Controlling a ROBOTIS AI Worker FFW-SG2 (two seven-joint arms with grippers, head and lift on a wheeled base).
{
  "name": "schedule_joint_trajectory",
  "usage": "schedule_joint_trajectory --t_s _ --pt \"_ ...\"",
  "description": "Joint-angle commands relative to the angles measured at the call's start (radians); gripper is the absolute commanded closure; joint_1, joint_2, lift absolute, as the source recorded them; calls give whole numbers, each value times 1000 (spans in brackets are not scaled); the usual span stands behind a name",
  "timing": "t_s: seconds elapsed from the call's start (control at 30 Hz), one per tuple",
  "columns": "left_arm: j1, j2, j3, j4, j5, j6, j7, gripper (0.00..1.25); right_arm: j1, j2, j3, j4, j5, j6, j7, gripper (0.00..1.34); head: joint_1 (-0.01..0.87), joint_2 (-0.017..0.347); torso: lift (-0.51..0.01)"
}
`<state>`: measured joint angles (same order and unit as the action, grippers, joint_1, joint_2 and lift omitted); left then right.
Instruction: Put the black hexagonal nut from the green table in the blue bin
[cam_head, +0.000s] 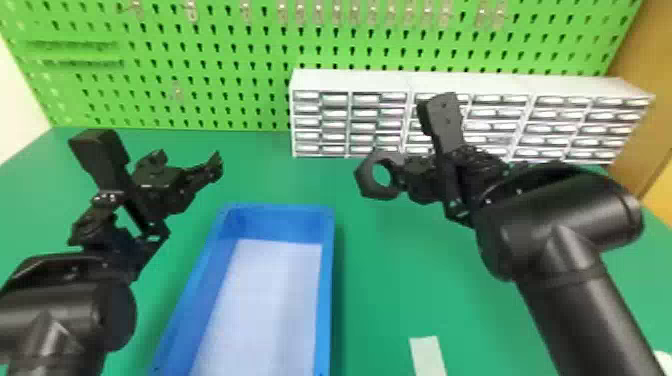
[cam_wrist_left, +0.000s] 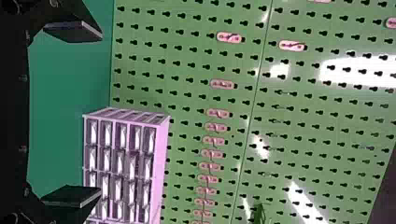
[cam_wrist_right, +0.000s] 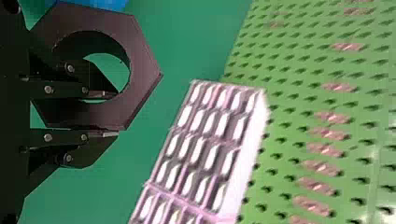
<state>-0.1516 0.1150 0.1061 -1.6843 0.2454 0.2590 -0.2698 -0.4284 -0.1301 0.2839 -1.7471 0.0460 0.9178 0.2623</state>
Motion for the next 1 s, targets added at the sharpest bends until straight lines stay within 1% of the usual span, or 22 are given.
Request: schedule_joint_trajectory --t_s 0.0,0.23,0.4,0.6,0.77,0.97 --pt "0 0 0 0 0 0 0 124 5 -5 32 0 -58 -83 0 1016 666 32 -100" --pt "0 0 0 0 -2 0 1 124 5 -13 103 3 -132 -145 0 1016 666 32 -100" --pt "0 0 1 0 -3 0 0 124 -4 -28 169 9 -202 -186 0 1016 666 32 -100" --pt "1 0 3 0 -6 0 1 124 -4 -37 212 35 -313 -261 0 1016 666 32 -100" --pt "3 0 7 0 -6 0 1 124 -7 -45 244 37 -348 -266 0 1016 666 32 -100" --pt "6 0 7 0 -8 5 1 124 -13 -54 281 37 -370 -272 0 1016 666 32 -100"
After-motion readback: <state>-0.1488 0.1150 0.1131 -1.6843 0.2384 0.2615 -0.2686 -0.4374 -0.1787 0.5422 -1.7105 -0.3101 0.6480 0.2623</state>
